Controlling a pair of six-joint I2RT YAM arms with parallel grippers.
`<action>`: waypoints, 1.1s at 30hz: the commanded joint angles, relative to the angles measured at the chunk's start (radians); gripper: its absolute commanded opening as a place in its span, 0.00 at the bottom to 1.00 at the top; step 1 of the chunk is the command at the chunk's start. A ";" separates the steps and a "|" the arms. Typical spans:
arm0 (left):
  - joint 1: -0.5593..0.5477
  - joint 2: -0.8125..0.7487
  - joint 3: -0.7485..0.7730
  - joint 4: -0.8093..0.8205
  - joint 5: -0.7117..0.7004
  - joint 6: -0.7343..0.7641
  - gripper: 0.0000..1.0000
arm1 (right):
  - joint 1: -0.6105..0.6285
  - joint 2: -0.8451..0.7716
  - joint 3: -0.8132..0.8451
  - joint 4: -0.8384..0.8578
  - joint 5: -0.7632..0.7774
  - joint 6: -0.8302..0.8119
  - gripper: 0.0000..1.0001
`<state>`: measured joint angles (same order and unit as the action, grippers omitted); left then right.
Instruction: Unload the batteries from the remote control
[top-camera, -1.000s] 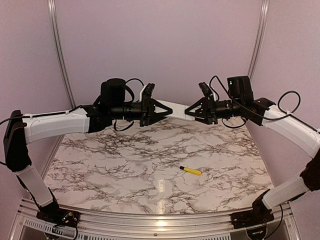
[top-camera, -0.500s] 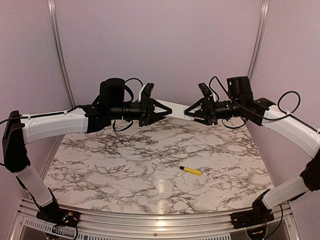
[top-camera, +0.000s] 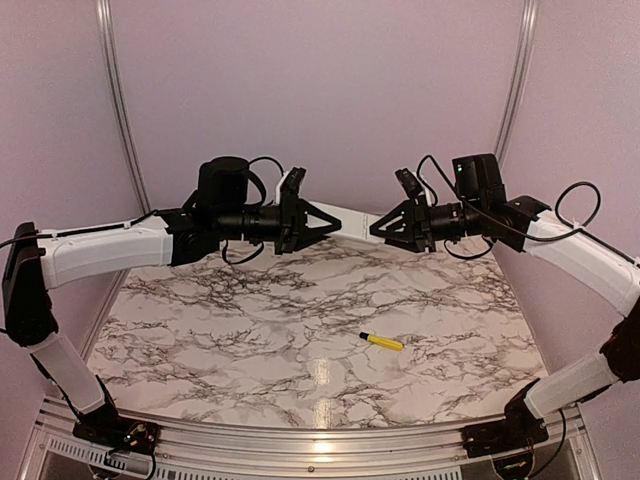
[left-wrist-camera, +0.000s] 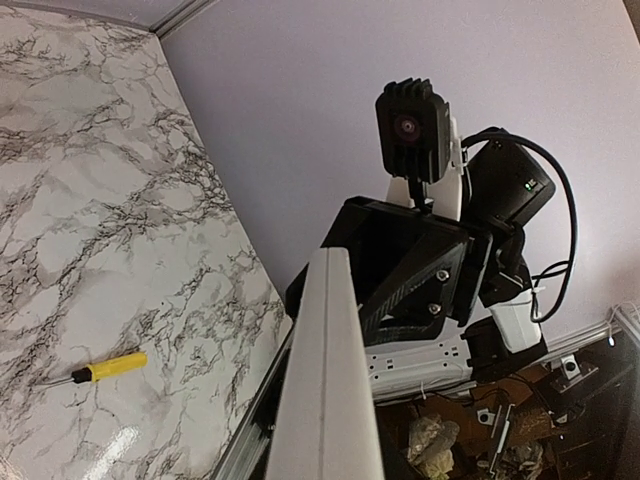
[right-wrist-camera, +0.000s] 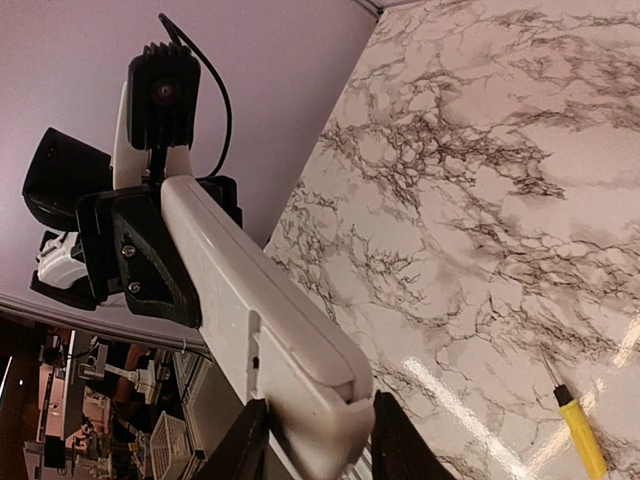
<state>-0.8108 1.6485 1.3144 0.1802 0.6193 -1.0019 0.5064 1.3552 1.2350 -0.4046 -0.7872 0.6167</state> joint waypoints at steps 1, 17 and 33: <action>-0.001 -0.069 -0.008 0.031 -0.004 0.026 0.00 | 0.004 -0.004 0.010 -0.027 -0.005 -0.004 0.31; -0.002 -0.081 -0.009 -0.037 -0.027 0.069 0.00 | 0.009 0.015 0.039 -0.084 0.008 -0.033 0.43; -0.002 -0.065 0.002 -0.075 -0.036 0.093 0.00 | 0.028 0.054 0.082 -0.124 0.011 -0.060 0.14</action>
<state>-0.8097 1.6100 1.3048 0.0807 0.5709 -0.9276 0.5205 1.3918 1.2785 -0.4938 -0.7982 0.5732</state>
